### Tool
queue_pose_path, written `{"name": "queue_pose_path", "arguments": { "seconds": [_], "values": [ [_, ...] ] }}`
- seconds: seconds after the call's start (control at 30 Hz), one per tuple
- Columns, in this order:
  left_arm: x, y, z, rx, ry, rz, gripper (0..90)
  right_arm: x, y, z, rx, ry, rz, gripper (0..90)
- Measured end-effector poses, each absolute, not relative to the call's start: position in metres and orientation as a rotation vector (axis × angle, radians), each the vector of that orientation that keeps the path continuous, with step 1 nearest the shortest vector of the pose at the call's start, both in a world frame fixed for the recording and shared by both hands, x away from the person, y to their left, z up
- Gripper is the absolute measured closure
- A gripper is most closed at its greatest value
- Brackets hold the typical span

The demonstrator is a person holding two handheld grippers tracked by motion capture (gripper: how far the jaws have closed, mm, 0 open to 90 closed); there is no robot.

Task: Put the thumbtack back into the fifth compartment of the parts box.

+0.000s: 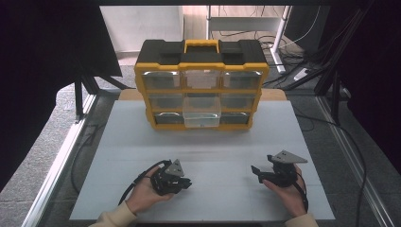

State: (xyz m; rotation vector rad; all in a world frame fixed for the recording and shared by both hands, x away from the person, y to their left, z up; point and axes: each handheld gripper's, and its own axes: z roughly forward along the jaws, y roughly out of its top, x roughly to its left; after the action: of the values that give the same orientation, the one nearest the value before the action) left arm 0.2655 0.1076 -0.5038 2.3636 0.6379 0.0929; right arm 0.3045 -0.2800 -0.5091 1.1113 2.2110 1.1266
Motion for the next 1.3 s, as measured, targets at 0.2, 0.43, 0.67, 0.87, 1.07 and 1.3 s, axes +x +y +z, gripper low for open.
{"name": "queue_pose_path", "arguments": {
  "seconds": [0.2,0.43,0.67,0.87,1.07,1.3],
  "values": [
    [0.273,0.122,-0.49,2.246,0.69,0.111,82.4,0.305,-0.28,-0.509,1.112,2.207,1.125,20.8],
    [0.28,0.134,-0.468,2.119,0.721,0.149,82.4,0.305,-0.28,-0.509,1.113,2.207,1.126,20.8],
    [0.287,0.143,-0.446,2.033,0.729,0.183,82.4,0.305,-0.281,-0.509,1.113,2.208,1.131,20.8],
    [0.294,0.151,-0.428,1.964,0.738,0.213,82.4,0.305,-0.281,-0.509,1.115,2.206,1.136,20.9],
    [0.303,0.153,-0.421,1.934,0.753,0.216,82.4,0.306,-0.283,-0.508,1.113,2.201,1.159,20.9],
    [0.311,0.158,-0.406,1.867,0.759,0.23,82.4,0.304,-0.283,-0.508,1.113,2.204,1.174,20.9]
  ]
}}
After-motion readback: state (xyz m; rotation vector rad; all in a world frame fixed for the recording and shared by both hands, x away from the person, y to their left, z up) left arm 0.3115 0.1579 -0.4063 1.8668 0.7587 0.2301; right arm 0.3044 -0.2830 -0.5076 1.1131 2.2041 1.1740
